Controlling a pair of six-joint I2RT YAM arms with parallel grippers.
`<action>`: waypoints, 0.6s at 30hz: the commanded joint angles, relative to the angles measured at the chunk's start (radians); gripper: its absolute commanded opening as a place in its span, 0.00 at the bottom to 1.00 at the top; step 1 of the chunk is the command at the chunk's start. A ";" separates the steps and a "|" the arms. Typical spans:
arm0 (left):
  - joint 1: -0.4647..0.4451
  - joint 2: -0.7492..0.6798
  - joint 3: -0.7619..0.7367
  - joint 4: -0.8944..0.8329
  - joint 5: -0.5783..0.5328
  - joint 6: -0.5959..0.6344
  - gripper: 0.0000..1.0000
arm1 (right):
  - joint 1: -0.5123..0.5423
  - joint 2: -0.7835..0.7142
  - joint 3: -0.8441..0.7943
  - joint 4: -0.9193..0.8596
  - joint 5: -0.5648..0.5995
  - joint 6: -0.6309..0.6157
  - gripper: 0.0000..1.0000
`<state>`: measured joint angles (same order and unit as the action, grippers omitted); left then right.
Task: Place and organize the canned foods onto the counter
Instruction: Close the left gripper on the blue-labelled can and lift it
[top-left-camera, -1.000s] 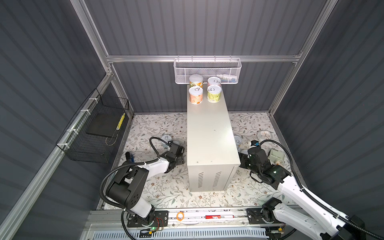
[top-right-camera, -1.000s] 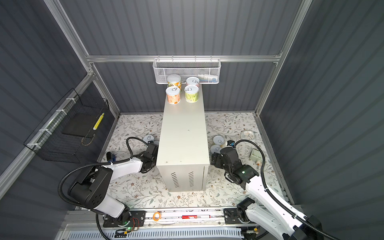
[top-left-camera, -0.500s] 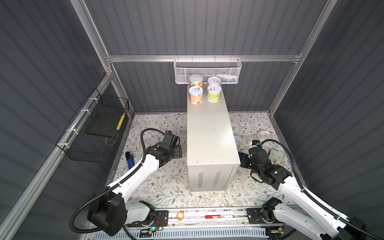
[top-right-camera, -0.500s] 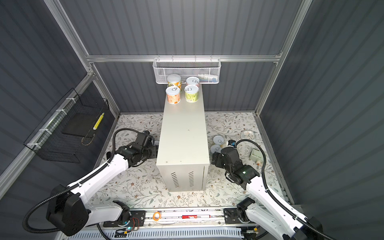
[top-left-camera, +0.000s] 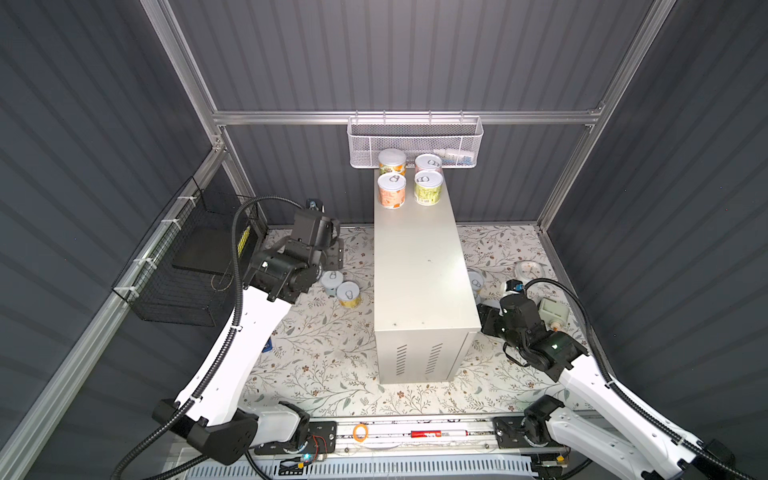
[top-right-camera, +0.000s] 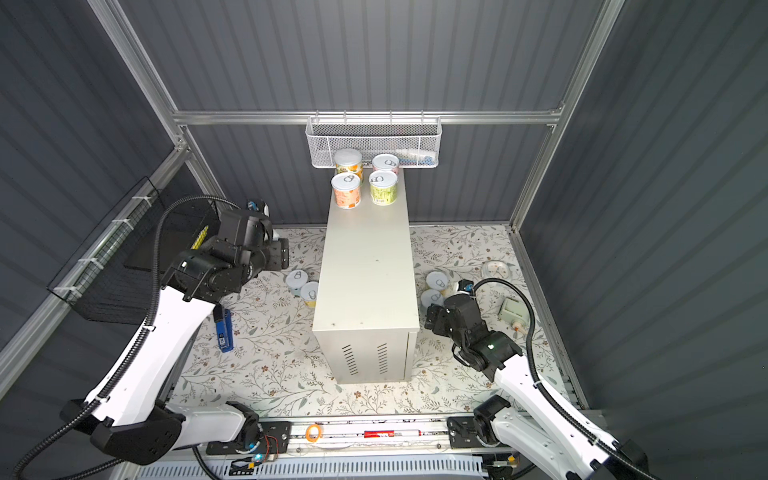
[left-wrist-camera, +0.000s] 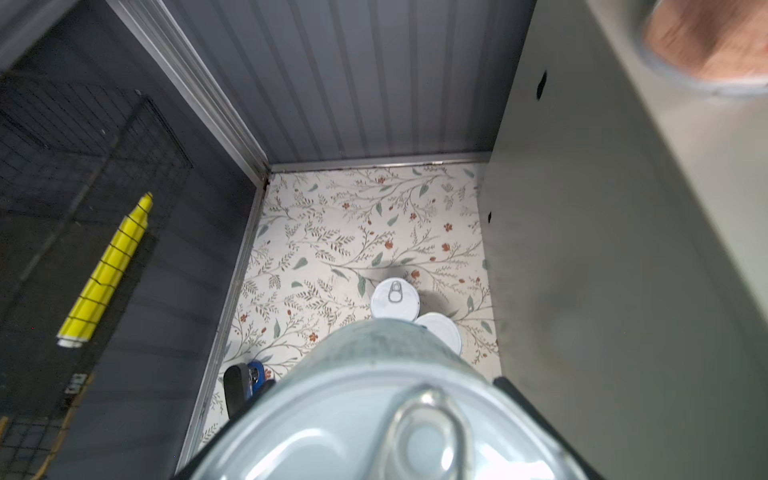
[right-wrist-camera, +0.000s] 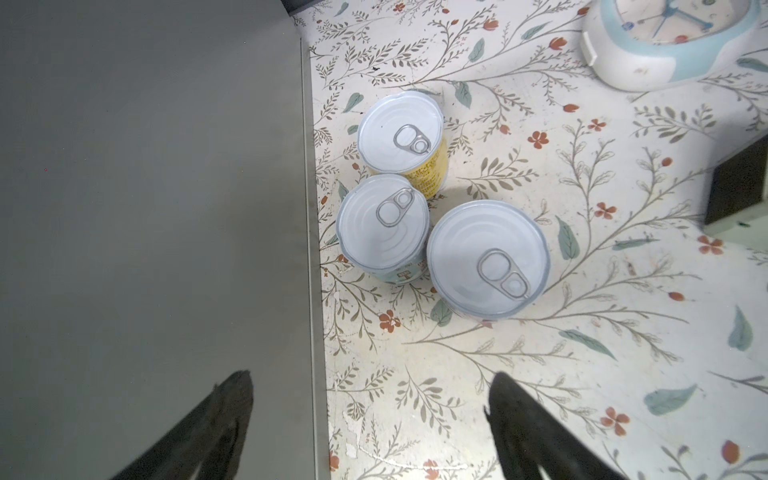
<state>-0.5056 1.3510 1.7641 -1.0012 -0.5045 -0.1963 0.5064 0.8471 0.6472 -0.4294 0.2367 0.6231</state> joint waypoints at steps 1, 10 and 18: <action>0.003 0.058 0.131 -0.007 0.087 0.063 0.00 | -0.002 -0.027 0.031 -0.027 0.024 -0.014 0.90; 0.003 0.276 0.472 -0.070 0.404 0.032 0.00 | -0.004 -0.049 0.035 -0.031 0.016 -0.008 0.90; -0.017 0.291 0.445 0.024 0.439 -0.011 0.00 | -0.005 -0.046 0.019 -0.006 -0.002 0.001 0.90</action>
<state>-0.5110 1.6760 2.2143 -1.0698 -0.1055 -0.1848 0.5064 0.8043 0.6579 -0.4408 0.2390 0.6212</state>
